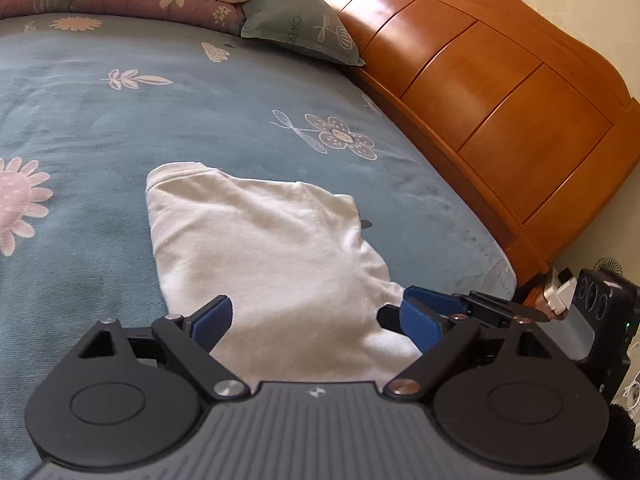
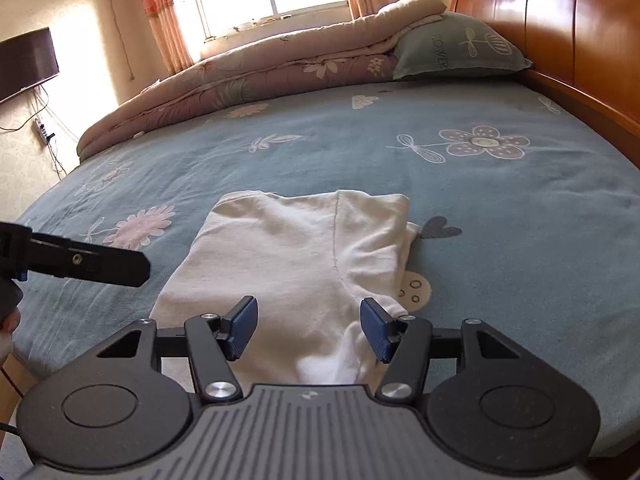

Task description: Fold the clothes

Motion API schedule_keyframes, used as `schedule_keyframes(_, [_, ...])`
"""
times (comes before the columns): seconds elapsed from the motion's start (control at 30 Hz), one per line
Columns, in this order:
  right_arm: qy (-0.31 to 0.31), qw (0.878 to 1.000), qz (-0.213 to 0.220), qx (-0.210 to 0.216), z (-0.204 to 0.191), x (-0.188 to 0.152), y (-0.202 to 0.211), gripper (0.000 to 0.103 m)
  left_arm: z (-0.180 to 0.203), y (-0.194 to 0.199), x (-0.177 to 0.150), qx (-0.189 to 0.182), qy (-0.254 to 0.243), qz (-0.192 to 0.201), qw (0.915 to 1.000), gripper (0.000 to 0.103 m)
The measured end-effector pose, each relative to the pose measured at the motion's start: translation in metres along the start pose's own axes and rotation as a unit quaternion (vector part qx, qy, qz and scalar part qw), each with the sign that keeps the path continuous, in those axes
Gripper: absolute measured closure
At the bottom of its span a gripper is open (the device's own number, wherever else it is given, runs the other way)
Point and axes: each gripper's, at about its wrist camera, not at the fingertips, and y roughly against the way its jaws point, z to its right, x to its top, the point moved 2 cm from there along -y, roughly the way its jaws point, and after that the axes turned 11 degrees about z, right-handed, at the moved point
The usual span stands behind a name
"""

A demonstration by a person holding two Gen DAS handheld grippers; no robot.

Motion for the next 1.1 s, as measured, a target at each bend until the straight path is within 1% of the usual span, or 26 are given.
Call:
schedule_keyframes(0.07, [0.001, 1.0, 0.001, 0.005, -0.001, 0.0, -0.009, 0.041, -0.001, -0.011, -0.001, -0.005, 0.008, -0.004, 0.9999, 0.012])
schedule_keyframes(0.13, [-0.001, 1.0, -0.003, 0.006, 0.001, -0.002, -0.019, 0.041, -0.006, -0.021, -0.005, 0.0, 0.019, -0.01, 0.9998, 0.012])
schedule_keyframes(0.23, [-0.008, 1.0, -0.02, 0.001, 0.009, -0.011, -0.033, 0.041, -0.021, -0.035, -0.016, 0.023, 0.038, -0.021, 0.9988, 0.012])
schedule_keyframes(0.27, [-0.011, 1.0, -0.02, 0.004, 0.011, -0.015, -0.033, 0.041, -0.025, -0.037, -0.017, 0.027, 0.046, -0.02, 0.9984, 0.013])
schedule_keyframes(0.33, [-0.016, 1.0, -0.011, 0.013, 0.013, -0.02, -0.031, 0.041, -0.029, -0.037, -0.014, 0.02, 0.058, -0.012, 0.9981, 0.013])
schedule_keyframes(0.5, [-0.026, 0.999, -0.004, 0.024, 0.017, -0.024, -0.028, 0.041, -0.026, -0.043, 0.012, 0.02, 0.028, 0.007, 0.9994, 0.012])
schedule_keyframes(0.57, [-0.03, 0.999, -0.001, 0.028, 0.018, -0.025, -0.026, 0.041, -0.032, -0.057, 0.017, 0.037, 0.024, 0.005, 0.999, 0.012])
schedule_keyframes(0.67, [-0.037, 0.999, 0.003, 0.034, 0.02, -0.027, -0.024, 0.041, -0.045, -0.082, 0.018, 0.064, 0.011, -0.01, 0.9978, 0.013])
schedule_keyframes(0.77, [-0.041, 0.998, 0.007, 0.039, 0.021, -0.03, -0.022, 0.041, -0.036, -0.086, 0.027, 0.065, -0.011, -0.007, 0.9978, 0.013])
schedule_keyframes(0.83, [-0.04, 0.998, 0.01, 0.041, 0.021, -0.032, -0.02, 0.041, -0.027, -0.084, 0.034, 0.047, -0.019, 0.004, 0.9987, 0.012])
schedule_keyframes(0.93, [-0.041, 0.998, 0.015, 0.043, 0.021, -0.034, -0.02, 0.041, -0.018, -0.092, 0.037, 0.013, -0.026, -0.003, 0.9996, 0.012])
schedule_keyframes(1.0, [-0.041, 0.998, 0.016, 0.045, 0.021, -0.034, -0.019, 0.041, -0.016, -0.105, 0.037, 0.013, -0.039, -0.012, 0.9991, 0.012])
schedule_keyframes(1.1, [-0.043, 0.998, 0.018, 0.047, 0.022, -0.036, -0.018, 0.041, -0.02, -0.13, 0.036, 0.039, -0.056, -0.03, 0.9972, 0.013])
